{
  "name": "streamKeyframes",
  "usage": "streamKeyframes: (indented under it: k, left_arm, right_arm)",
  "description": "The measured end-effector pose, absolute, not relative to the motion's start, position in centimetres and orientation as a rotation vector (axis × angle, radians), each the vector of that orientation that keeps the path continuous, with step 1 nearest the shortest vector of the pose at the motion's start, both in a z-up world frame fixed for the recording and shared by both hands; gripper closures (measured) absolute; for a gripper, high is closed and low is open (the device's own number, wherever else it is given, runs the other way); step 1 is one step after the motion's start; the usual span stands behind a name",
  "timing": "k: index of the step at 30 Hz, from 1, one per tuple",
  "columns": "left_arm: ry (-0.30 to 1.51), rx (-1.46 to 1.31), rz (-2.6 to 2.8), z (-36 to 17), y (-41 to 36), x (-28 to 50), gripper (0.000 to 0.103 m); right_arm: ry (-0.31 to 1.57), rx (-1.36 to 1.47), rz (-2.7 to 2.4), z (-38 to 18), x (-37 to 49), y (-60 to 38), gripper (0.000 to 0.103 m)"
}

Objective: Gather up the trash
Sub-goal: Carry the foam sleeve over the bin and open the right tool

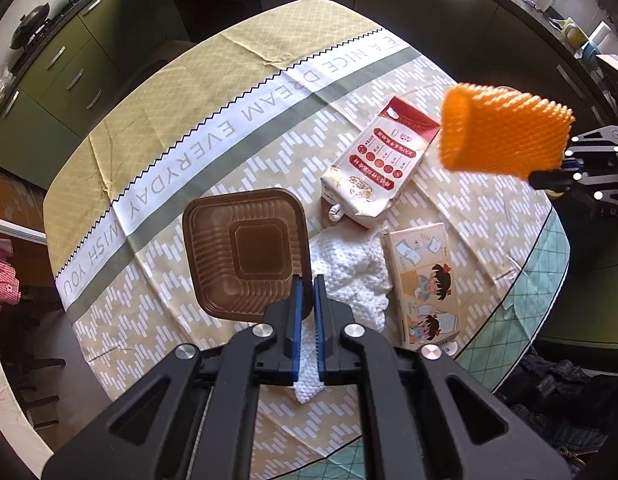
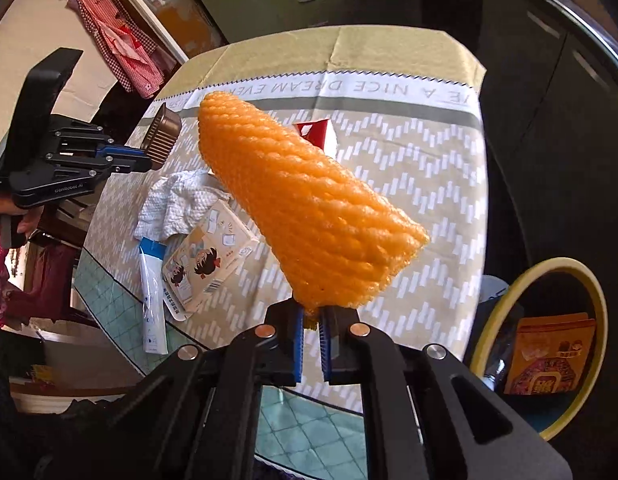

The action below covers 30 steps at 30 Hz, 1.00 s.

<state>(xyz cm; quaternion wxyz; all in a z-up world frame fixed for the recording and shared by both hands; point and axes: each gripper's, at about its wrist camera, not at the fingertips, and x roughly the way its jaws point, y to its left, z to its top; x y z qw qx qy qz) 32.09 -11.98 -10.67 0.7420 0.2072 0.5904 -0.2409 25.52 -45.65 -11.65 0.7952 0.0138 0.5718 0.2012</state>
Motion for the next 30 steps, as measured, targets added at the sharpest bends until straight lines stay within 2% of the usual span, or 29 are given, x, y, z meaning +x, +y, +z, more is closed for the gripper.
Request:
streamKeyframes:
  k: [6,15,17,18,19,20,30]
  left_arm:
    - [1.273,0.473,-0.53,-9.6,-12.5,31.3,0.098]
    - [1.244,0.513,-0.551,-8.0,-15.3,30.2,0.098]
    - [1.251,0.519,-0.547,-8.1,-15.8,30.3,0.098]
    - [1.259,0.523,-0.541,-8.2,-15.8,30.3,0.098]
    - [1.268,0.529,-0.536,-8.4,-15.9,30.4,0.098]
    - [1.27,0.543,-0.527,-8.6,-15.9,30.4,0.098]
    - [1.33,0.613,-0.502,-11.3,-14.8,32.5,0.095]
  right_arm:
    - [1.195,0.113,0.241,-9.7,22.5,-54.7,0.096]
    - [1.316,0.289,-0.035,-16.0,19.5,-69.0,0.095]
    - [1.336,0.319,-0.03,-17.5,19.5,-70.1,0.089]
    - [1.358,0.307,-0.023,-18.2,19.5,-70.1,0.082]
    - [1.372,0.302,-0.017,-18.7,19.5,-70.1,0.07]
    - [1.378,0.288,-0.022,-19.0,19.3,-70.0,0.065]
    - [1.331,0.215,-0.003,-16.1,16.6,-69.5,0.062]
